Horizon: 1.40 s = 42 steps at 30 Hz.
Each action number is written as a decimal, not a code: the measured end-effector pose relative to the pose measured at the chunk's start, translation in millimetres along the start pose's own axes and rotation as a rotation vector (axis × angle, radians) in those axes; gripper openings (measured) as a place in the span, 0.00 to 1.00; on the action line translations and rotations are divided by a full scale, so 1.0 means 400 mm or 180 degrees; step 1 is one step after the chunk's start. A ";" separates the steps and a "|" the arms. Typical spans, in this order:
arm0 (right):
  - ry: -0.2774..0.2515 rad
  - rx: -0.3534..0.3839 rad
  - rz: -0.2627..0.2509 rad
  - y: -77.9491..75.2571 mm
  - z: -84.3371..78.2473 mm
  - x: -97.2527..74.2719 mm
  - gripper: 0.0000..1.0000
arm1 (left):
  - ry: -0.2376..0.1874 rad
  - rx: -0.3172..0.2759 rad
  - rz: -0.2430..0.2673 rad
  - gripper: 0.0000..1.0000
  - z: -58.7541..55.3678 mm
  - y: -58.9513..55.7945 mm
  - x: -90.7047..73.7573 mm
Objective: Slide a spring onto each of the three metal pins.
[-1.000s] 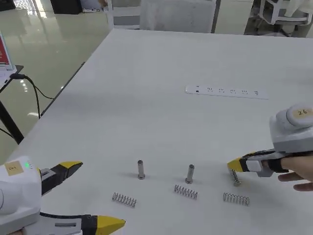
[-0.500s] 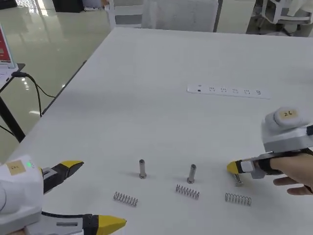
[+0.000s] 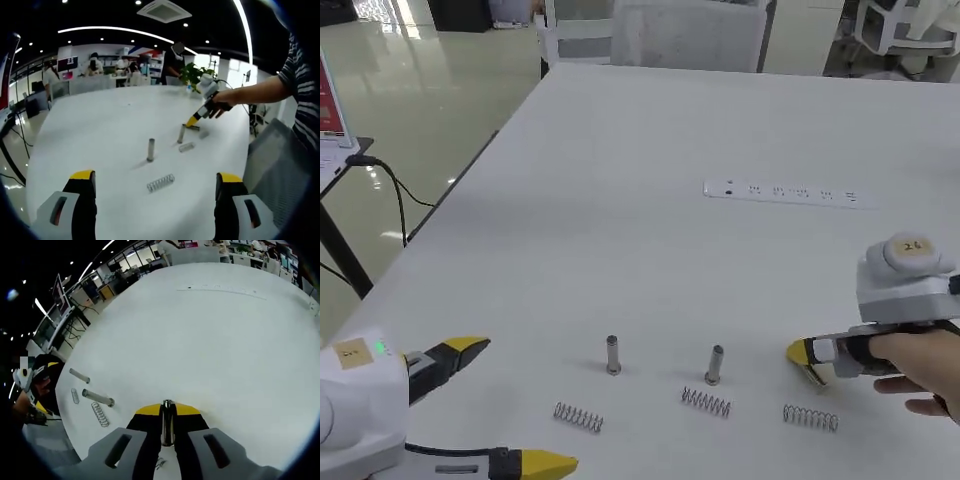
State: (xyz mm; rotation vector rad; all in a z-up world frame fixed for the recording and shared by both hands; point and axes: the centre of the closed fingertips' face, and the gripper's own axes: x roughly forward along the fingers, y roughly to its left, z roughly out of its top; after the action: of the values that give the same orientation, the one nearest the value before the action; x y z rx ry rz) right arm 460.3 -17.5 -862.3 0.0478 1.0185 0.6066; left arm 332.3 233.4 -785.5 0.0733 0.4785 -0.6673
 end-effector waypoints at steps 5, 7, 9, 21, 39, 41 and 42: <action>-0.0094 -0.0107 0.0039 0.018 0.001 -0.025 0.05 | 0.0018 0.0000 -0.0016 0.97 0.001 -0.004 0.005; -0.0139 -0.0189 0.0040 0.022 0.002 -0.031 0.05 | 0.0006 0.0000 -0.0018 0.97 0.005 -0.005 0.006; -0.0151 -0.0218 0.0052 0.023 0.000 -0.036 0.05 | -0.0006 0.0005 -0.0024 0.97 0.010 -0.007 0.009; -0.0347 -0.0293 0.0071 0.029 0.008 -0.074 0.05 | 0.0010 0.0023 -0.0060 0.97 0.006 -0.023 0.009; -0.0635 -0.0588 0.0022 0.043 0.030 -0.103 0.05 | -0.0035 -0.0023 -0.0023 0.96 0.007 -0.016 0.004; -0.0650 -0.0598 0.0033 0.045 0.027 -0.108 0.05 | -0.0039 -0.0028 -0.0022 0.96 0.008 -0.017 0.006; -0.0656 -0.0600 0.0038 0.046 0.026 -0.111 0.05 | -0.0040 -0.0023 -0.0023 0.96 0.007 -0.017 0.007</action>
State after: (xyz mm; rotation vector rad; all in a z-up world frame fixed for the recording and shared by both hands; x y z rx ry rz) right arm 443.9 -21.8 -816.3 -0.0489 0.7593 0.6915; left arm 331.1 225.8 -783.6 0.0606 0.4694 -0.6727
